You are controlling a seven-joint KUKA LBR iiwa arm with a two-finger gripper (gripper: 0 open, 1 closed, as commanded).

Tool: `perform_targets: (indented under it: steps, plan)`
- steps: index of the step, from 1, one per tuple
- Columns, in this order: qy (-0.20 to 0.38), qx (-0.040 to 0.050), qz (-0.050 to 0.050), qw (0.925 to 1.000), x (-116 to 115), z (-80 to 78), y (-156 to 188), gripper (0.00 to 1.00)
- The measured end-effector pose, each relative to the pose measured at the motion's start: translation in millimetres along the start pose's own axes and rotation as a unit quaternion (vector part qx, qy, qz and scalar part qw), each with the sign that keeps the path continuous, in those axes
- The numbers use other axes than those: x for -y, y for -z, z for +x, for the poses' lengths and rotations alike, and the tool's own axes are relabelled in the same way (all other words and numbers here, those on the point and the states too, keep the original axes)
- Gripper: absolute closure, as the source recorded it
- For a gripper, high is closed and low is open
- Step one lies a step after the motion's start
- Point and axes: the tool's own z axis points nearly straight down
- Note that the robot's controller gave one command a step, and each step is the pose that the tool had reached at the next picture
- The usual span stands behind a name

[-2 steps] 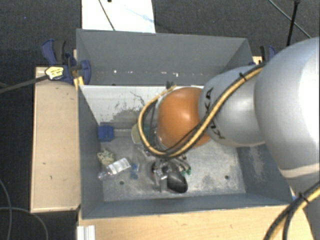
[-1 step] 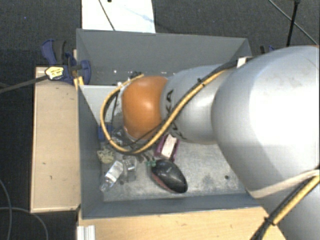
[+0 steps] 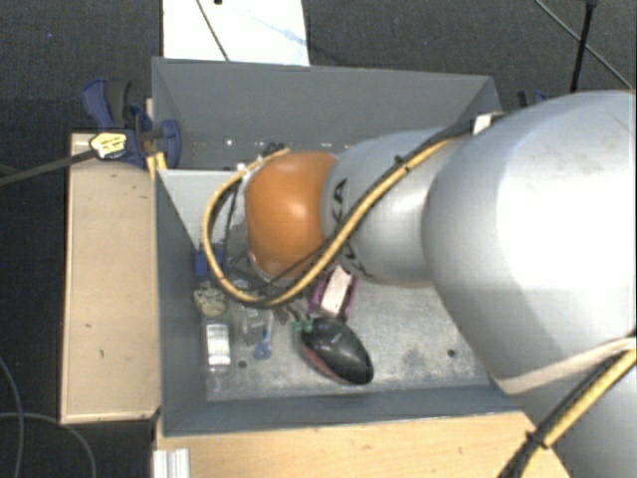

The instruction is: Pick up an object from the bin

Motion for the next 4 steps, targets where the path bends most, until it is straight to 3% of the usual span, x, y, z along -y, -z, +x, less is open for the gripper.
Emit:
perform_targets:
  steps: [1, 2, 3, 4]
  plan:
    - [-0.022, 0.0018, -0.001, 0.9998, -30.4, 6.8, 28.2, 1.0]
    - [-0.14, -0.001, 0.001, 0.9901, -10.2, 66.6, 57.4, 1.0]
    - [-0.101, 0.0038, 0.001, 0.9949, 40.9, 64.0, 136.8, 1.0]
    - [-0.104, -0.0032, 0.001, 0.9946, 94.1, 72.2, 71.6, 1.0]
